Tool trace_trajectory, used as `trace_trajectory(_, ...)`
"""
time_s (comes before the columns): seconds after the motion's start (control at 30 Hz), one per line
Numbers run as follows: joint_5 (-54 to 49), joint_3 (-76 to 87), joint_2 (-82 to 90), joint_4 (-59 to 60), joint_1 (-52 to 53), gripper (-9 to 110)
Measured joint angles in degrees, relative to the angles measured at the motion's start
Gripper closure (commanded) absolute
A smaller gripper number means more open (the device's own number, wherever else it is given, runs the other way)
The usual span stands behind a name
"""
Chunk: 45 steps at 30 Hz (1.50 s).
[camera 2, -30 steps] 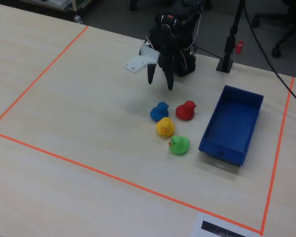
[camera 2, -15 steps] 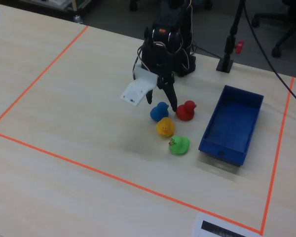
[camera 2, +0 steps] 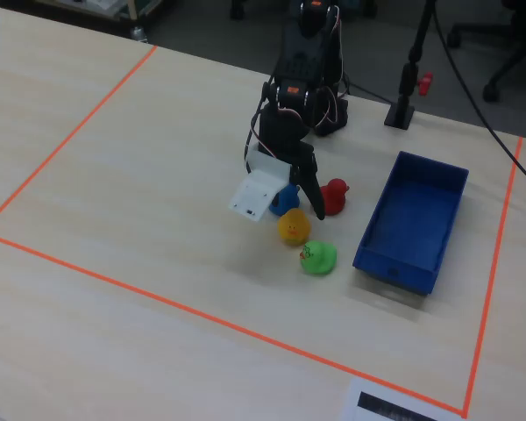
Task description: Grasp yellow duck and put it into box.
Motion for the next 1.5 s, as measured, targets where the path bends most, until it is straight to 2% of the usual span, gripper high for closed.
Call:
trace_trajectory(0.33,0.09,6.33,-4.31,-10.37,-0.35,60)
trace_trajectory(0.4,0.53,7.29,-5.45,-13.01,-0.53,66)
trace_trajectory(0.43,0.7,7.82,-5.98,-14.33,-0.7,75)
trace_trajectory(0.5,1.23,8.88,-6.24,-17.14,-1.05,99)
trace_trajectory(0.7,7.12,9.05,-4.92,-21.01,-0.35,101)
trace_trajectory(0.87,9.93,1.76,6.42,-8.0,5.01,101)
trace_trajectory(1.0,12.92,-3.78,19.51,7.91,3.08,101)
trace_trajectory(1.1,18.28,-4.22,27.07,21.09,-4.04,101)
trace_trajectory(1.23,28.3,-4.31,27.07,33.93,-17.75,101)
trace_trajectory(1.37,37.09,-9.23,19.78,35.42,-30.94,101)
trace_trajectory(1.5,39.81,-18.63,10.02,35.42,-39.29,101)
